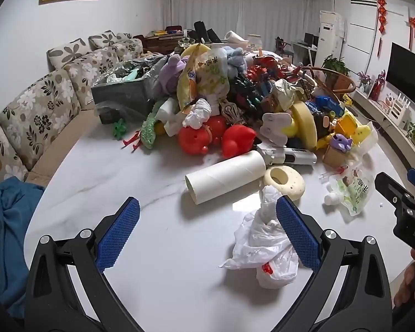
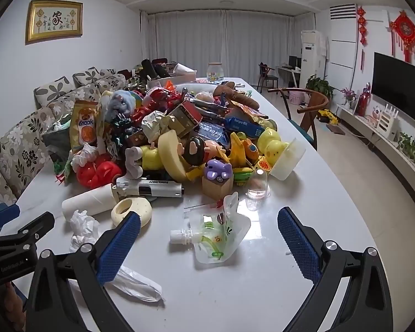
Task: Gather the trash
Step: 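Grasp and lift the white plastic bag with left tool while right tool grasps the clear spout pouch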
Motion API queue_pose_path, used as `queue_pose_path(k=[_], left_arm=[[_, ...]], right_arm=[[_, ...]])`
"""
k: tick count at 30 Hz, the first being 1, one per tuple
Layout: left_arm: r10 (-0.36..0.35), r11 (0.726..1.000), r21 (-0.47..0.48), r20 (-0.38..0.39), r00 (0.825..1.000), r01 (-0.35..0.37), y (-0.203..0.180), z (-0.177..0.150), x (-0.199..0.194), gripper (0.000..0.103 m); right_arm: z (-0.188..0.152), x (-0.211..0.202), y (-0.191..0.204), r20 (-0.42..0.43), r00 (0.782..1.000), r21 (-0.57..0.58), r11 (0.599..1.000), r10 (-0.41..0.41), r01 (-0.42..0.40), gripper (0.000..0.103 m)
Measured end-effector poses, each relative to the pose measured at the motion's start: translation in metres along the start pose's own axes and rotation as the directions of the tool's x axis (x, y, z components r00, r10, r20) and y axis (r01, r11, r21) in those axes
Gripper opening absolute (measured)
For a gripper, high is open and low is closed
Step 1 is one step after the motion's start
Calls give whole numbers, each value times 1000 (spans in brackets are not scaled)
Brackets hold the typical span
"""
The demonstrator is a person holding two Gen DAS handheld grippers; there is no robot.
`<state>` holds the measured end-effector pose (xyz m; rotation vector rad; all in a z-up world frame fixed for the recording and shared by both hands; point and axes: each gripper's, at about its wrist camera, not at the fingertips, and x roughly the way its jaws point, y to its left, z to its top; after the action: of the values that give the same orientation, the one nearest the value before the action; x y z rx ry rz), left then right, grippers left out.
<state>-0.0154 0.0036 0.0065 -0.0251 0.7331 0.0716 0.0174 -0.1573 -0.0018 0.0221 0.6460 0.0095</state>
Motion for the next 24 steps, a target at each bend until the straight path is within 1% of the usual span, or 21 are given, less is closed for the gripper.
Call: queue_pose_path(k=[2, 5, 12, 20, 24], left_arm=[[11, 1000, 15, -4, 1000, -11, -4, 0, 7, 96], [4, 1000, 18, -9, 1000, -3, -4, -2, 6, 96], [-8, 1000, -13, 3, 1000, 8, 2, -5, 0, 96], [-35, 998, -52, 12, 999, 36, 10, -14, -6, 96], [-79, 994, -77, 4, 997, 79, 11, -23, -5, 96]], right_arm=[[0, 0, 0, -2, 1000, -1, 1000, -1, 1, 98], [0, 0, 1, -3, 1000, -3, 1000, -1, 1, 98], [-2, 2, -1, -14, 1000, 0, 1000, 0, 0, 98], [-5, 6, -5, -31, 1000, 9, 1000, -4, 4, 98], [-6, 9, -6, -43, 999, 6, 1000, -6, 6, 98]])
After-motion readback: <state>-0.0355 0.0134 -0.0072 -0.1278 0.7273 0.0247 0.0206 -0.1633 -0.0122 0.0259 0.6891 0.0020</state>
